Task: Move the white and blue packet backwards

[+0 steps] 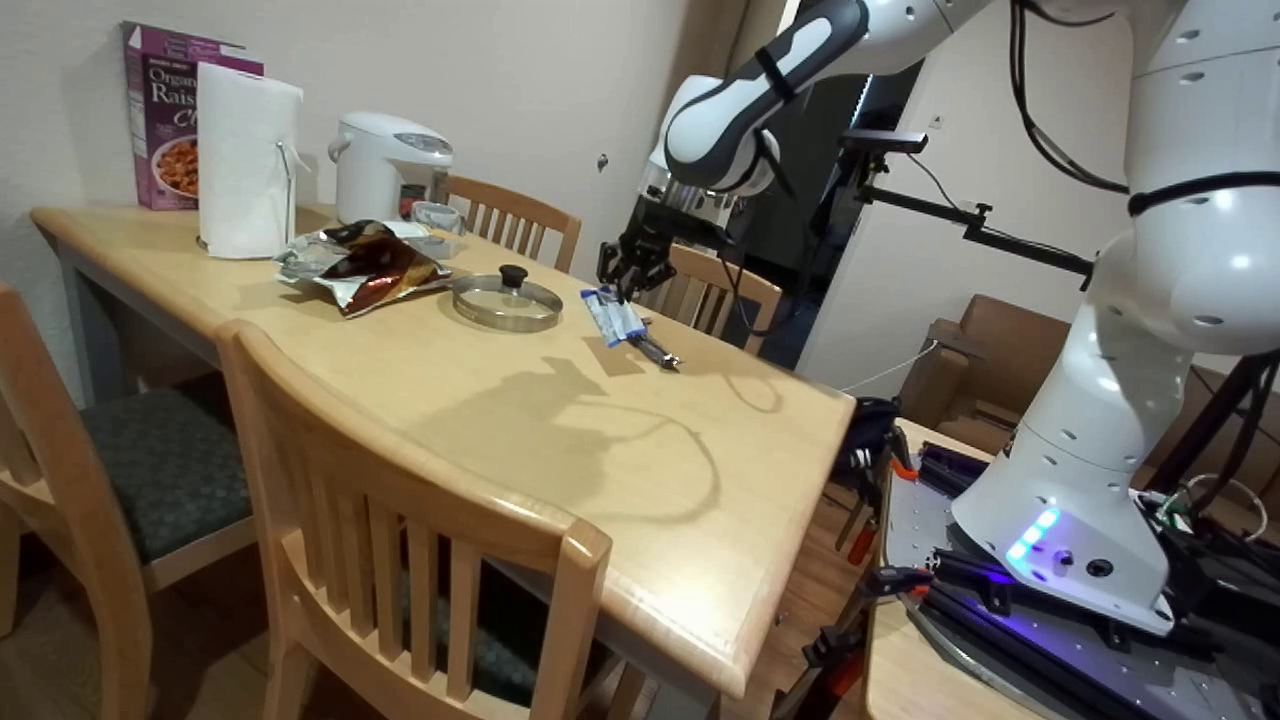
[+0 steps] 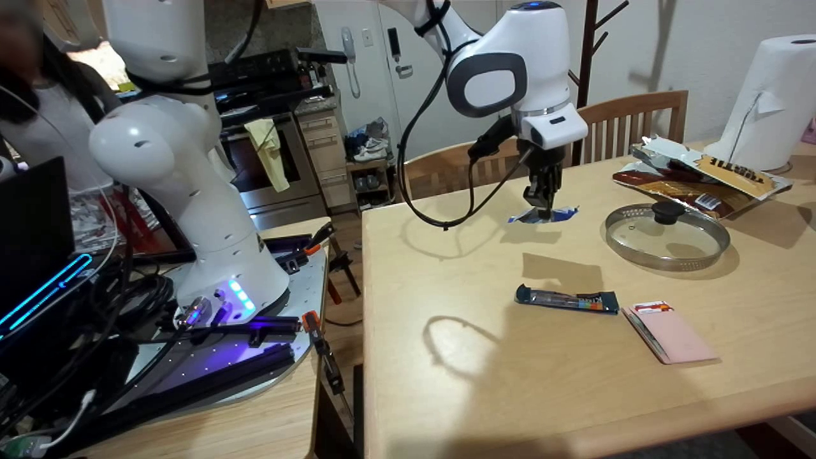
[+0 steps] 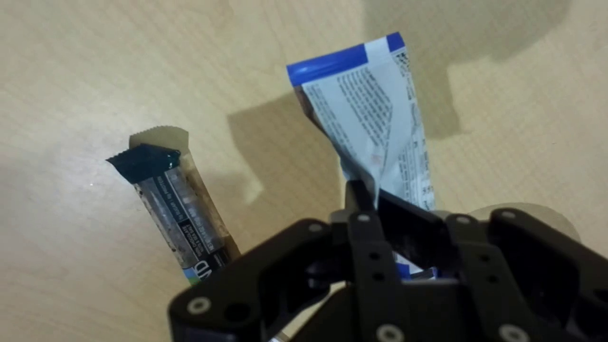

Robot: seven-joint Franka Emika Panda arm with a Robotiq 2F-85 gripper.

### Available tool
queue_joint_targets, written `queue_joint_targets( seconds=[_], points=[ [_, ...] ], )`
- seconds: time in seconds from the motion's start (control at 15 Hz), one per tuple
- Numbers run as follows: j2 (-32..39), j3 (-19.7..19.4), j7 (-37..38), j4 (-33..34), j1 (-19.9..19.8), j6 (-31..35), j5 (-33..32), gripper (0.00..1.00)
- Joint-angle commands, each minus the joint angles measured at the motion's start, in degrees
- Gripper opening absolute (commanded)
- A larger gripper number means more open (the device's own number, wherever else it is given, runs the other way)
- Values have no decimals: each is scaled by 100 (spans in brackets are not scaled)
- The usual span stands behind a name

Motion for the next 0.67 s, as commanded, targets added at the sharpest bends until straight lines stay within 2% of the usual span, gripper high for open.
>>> queue_joint_targets(
  seconds=[0.0,0.6],
  points=[
    [3,57,-128,-124,-149,122,250,1],
    [79,36,-343,-268,-400,104,324,1]
  ],
)
